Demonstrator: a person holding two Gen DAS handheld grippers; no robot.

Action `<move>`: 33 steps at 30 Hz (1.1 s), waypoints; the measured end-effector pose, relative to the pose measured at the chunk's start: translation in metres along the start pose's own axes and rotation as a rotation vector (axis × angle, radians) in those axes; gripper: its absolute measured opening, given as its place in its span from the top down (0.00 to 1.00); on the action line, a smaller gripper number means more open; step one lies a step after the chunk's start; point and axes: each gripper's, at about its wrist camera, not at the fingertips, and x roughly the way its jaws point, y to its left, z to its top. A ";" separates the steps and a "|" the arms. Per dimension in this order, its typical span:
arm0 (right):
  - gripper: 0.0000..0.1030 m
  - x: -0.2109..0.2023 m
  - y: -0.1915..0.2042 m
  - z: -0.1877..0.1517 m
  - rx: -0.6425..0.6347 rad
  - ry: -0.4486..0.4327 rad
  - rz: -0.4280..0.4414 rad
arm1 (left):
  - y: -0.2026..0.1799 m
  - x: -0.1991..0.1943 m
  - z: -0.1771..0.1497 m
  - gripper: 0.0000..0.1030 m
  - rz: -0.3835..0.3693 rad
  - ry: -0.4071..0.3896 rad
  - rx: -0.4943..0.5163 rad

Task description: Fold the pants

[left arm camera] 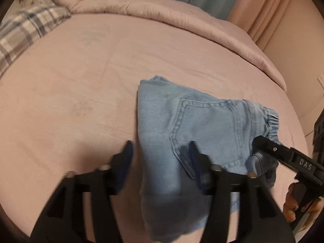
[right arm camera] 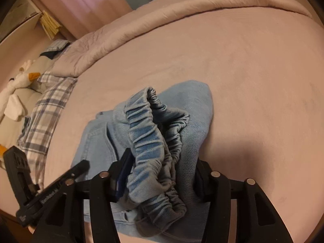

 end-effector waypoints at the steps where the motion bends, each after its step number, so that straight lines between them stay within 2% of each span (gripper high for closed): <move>1: 0.44 -0.002 0.001 0.000 -0.004 0.002 -0.014 | -0.002 -0.007 0.000 0.26 -0.006 -0.015 0.008; 4: 0.39 -0.015 0.009 -0.001 -0.038 -0.025 -0.078 | -0.008 -0.032 -0.003 0.13 -0.028 -0.077 0.017; 5: 0.36 -0.021 0.011 -0.001 -0.054 -0.045 -0.098 | -0.011 -0.040 -0.003 0.11 -0.035 -0.101 0.012; 7: 0.30 -0.038 0.018 -0.003 -0.091 -0.101 -0.130 | -0.015 -0.059 -0.008 0.00 -0.043 -0.151 -0.005; 9: 0.22 -0.053 0.024 -0.004 -0.115 -0.139 -0.153 | -0.022 -0.073 -0.012 0.01 -0.054 -0.172 0.000; 12: 0.19 -0.079 0.032 -0.010 -0.121 -0.226 -0.200 | -0.028 -0.086 -0.016 0.01 -0.040 -0.177 0.010; 16: 0.15 -0.105 0.039 -0.023 -0.147 -0.292 -0.187 | -0.032 -0.101 -0.025 0.01 -0.012 -0.212 0.014; 22: 0.15 -0.112 0.048 -0.033 -0.163 -0.315 -0.226 | -0.038 -0.096 -0.038 0.01 0.053 -0.168 0.060; 27: 0.15 -0.113 0.053 -0.037 -0.173 -0.321 -0.259 | -0.036 -0.091 -0.045 0.01 0.025 -0.118 0.023; 33: 0.15 -0.119 0.056 -0.041 -0.178 -0.337 -0.270 | -0.038 -0.097 -0.050 0.01 0.062 -0.133 0.040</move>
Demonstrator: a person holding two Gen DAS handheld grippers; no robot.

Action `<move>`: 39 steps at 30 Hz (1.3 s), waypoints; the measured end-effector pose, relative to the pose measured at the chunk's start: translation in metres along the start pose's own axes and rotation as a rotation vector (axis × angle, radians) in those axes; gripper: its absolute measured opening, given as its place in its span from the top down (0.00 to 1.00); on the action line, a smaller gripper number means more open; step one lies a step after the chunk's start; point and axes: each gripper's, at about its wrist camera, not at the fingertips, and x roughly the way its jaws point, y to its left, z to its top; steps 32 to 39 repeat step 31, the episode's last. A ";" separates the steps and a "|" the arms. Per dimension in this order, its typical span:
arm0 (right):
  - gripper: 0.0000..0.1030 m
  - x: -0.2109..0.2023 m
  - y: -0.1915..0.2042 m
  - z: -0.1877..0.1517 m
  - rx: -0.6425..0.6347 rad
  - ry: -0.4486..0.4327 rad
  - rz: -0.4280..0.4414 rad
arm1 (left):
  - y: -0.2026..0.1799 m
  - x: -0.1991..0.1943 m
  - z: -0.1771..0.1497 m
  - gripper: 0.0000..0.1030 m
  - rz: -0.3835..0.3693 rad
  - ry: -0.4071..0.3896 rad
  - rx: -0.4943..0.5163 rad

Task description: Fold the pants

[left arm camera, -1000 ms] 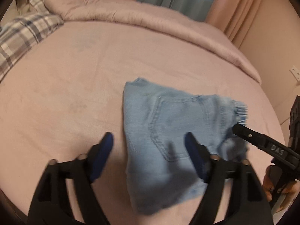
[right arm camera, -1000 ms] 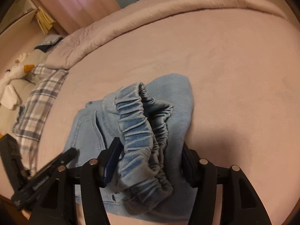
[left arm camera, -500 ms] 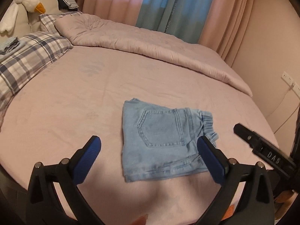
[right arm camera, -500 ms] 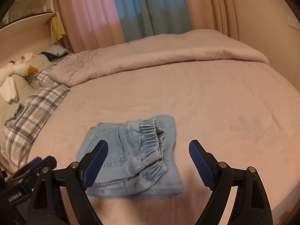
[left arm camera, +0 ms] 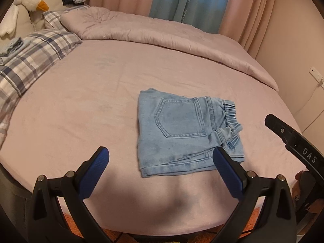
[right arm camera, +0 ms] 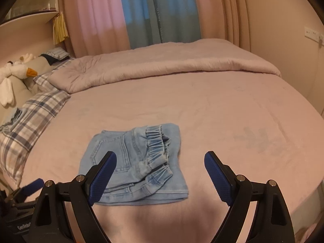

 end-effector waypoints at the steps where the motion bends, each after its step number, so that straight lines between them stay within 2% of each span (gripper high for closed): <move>1: 0.15 -0.001 0.002 -0.001 -0.005 -0.002 -0.008 | 0.001 -0.001 0.000 0.01 0.003 -0.003 -0.003; 11: 0.15 0.000 0.012 -0.004 -0.054 -0.002 -0.079 | 0.008 -0.011 0.000 0.01 0.030 -0.015 -0.013; 17: 0.15 0.000 0.014 -0.005 -0.056 0.003 -0.070 | 0.010 -0.014 -0.001 0.01 0.014 -0.018 -0.027; 25: 0.15 0.000 0.017 -0.007 -0.061 0.007 -0.080 | 0.014 -0.025 0.001 0.01 0.023 -0.065 -0.040; 39: 0.15 -0.001 0.017 -0.007 -0.059 0.008 -0.083 | 0.016 -0.028 0.002 0.01 0.018 -0.070 -0.042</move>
